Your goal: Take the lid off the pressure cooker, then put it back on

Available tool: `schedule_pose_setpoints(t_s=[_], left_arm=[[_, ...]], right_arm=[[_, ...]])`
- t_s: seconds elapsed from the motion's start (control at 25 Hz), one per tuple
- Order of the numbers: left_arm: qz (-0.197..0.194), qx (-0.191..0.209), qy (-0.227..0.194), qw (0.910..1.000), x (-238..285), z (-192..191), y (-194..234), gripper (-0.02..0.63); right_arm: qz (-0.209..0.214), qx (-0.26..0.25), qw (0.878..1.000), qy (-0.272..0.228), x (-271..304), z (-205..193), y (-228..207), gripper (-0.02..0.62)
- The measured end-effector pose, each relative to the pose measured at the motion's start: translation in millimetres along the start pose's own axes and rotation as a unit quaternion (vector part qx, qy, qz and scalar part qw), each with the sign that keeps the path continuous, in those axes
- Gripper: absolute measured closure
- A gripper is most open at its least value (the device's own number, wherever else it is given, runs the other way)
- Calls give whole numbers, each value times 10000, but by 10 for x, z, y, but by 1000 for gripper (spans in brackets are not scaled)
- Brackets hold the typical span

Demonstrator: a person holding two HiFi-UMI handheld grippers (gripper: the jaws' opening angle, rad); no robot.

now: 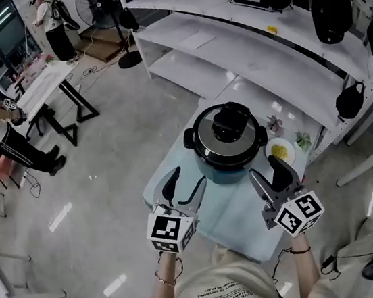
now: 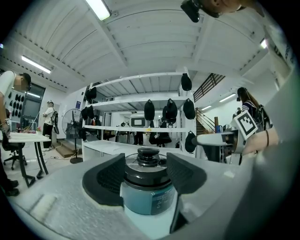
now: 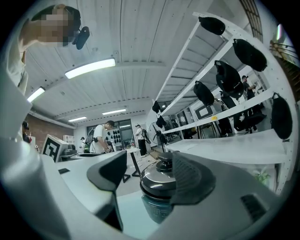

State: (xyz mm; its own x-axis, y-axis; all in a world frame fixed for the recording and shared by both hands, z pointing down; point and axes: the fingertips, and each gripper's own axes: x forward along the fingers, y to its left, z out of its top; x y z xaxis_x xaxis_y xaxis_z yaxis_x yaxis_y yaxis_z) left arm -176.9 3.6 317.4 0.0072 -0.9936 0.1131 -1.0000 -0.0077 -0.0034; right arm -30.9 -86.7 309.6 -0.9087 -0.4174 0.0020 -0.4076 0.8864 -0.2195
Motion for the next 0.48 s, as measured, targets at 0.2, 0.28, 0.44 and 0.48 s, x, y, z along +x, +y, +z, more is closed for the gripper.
schedule_pose_setpoints(t_s=[0.2,0.28,0.44,0.48], left_arm=[[-142,42,67,9999,328,15,68,342],[-200,66,107,9997,428,4,89,342],[-357,160,172,9991,604,9,148,343],[-419,189,178,9988,643,23,159,342]], right_arm=[[62,-55,9999,110,250,20,-154,308],[84,-67,9998,156,336,4,-203,308],[155,-141,9995,219,515,2,-259,308],[154,-143,9995,253,548,3,-266,308]])
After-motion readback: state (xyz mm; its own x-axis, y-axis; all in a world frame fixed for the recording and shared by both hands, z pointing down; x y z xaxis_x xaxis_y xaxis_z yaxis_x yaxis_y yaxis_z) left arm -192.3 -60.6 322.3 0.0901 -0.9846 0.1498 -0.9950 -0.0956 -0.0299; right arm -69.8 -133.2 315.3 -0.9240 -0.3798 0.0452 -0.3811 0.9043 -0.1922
